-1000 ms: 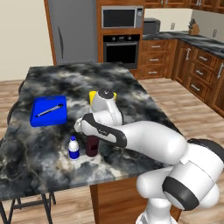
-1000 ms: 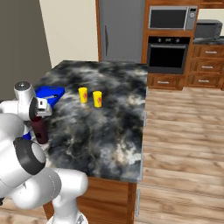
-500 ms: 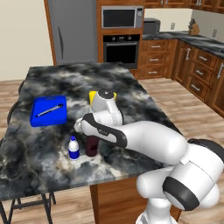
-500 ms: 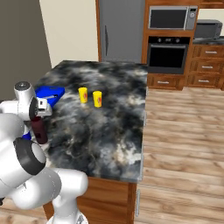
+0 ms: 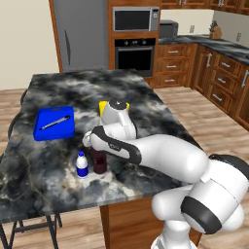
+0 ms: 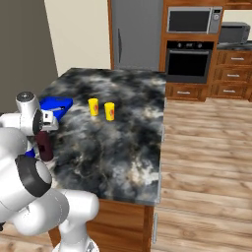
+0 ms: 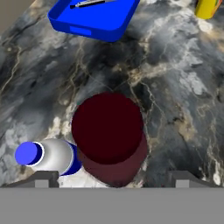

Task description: Place the drinks on the dining counter in a tight cluster.

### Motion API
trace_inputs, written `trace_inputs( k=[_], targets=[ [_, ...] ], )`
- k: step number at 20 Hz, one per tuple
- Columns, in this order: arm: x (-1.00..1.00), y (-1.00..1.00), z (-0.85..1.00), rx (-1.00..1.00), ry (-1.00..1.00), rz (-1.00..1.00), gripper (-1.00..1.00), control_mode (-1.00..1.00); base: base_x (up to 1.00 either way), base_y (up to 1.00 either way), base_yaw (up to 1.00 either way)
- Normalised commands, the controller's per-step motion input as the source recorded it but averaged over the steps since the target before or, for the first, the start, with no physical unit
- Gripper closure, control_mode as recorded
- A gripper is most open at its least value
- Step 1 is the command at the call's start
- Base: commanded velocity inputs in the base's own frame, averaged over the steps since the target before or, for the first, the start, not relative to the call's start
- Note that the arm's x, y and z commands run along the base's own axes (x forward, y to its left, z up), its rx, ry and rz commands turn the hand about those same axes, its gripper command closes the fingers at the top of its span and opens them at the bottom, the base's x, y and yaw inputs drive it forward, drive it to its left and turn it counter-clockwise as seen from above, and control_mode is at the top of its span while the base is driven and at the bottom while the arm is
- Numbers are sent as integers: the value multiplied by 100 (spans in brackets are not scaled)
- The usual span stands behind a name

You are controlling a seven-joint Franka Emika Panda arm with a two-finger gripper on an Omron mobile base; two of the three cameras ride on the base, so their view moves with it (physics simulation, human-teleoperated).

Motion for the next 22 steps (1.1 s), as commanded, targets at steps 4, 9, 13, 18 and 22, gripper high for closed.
trace_inputs(
  k=[4, 9, 13, 18, 22],
  targets=[
    [0, 0, 0, 0, 0, 0, -100, -100, 0, 0, 0],
    [-2, 0, 0, 0, 0, 0, -100, -100, 0, 0, 0],
    [-9, 0, 7, 0, 0, 0, -100, -100, 0, 0, 0],
    [-12, -2, 29, 0, 0, -1, -100, -100, 0, 0, 0],
    [-21, -21, 51, 1, 0, -6, -100, -100, 0, 0, 0]
  ],
)
